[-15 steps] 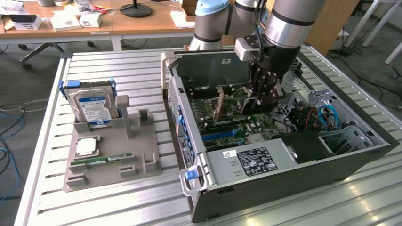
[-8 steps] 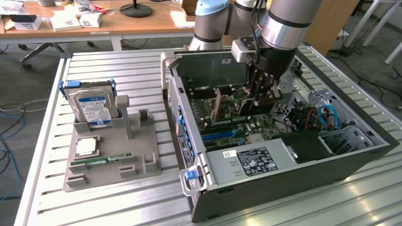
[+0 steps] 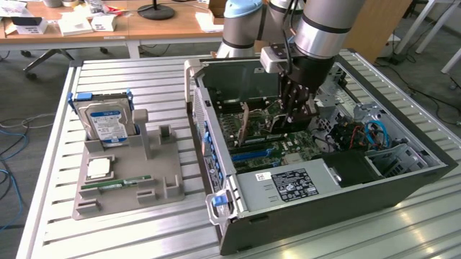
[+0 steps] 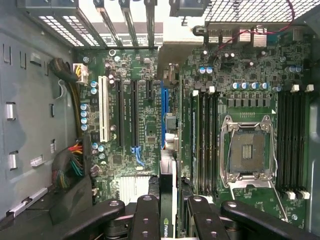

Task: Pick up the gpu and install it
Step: 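Insert the gpu into the slot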

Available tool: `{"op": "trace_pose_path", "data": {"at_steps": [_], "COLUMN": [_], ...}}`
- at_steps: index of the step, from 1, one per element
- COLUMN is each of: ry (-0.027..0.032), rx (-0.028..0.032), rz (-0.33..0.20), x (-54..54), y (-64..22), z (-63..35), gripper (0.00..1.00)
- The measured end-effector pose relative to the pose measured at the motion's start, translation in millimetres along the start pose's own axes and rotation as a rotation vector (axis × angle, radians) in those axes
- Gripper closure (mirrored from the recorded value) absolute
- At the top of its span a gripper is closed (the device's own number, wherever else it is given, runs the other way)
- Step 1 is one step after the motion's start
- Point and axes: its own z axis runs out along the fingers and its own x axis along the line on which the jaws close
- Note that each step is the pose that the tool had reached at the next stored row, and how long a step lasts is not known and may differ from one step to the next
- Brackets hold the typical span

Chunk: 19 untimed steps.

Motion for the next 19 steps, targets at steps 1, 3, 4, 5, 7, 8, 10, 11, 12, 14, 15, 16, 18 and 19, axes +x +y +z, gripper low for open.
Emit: {"op": "trace_pose_path", "data": {"at_steps": [1,3,4,5,7,8,10,11,12,14,15,16,18,19], "ry": [-0.0001,-0.0002,-0.0002,-0.0003,-0.0006,-0.0004,-0.0004,-0.0003,-0.0003,-0.0002,-0.0002,-0.0002,-0.0001,-0.0001], "rx": [0.0,0.0001,0.0001,0.0002,0.0003,0.0002,0.0002,0.0002,0.0002,0.0001,0.0001,0.0001,0.0001,0.0001], "rz": [0.0,0.0,0.0,0.0,0.0,0.0,0.0,0.0,0.0,0.0,0.0,0.0,0.0,0.0], "x": [0.0,0.0,0.0,0.0,0.0,0.1,0.3,0.3,0.4,0.5,0.5,0.5,1.2,1.9], "y": [0.0,0.0,0.1,0.3,2.6,4.1,7.4,9.0,10.3,12.6,13.4,13.5,13.6,13.5], "z": [0.0,0.1,0.1,0.2,0.3,0.3,0.3,0.3,0.3,0.3,0.3,0.3,0.2,0.3], "gripper": [0.74,0.74,0.74,0.74,0.74,0.74,0.74,0.74,0.74,0.74,0.74,0.74,0.74,0.74]}}
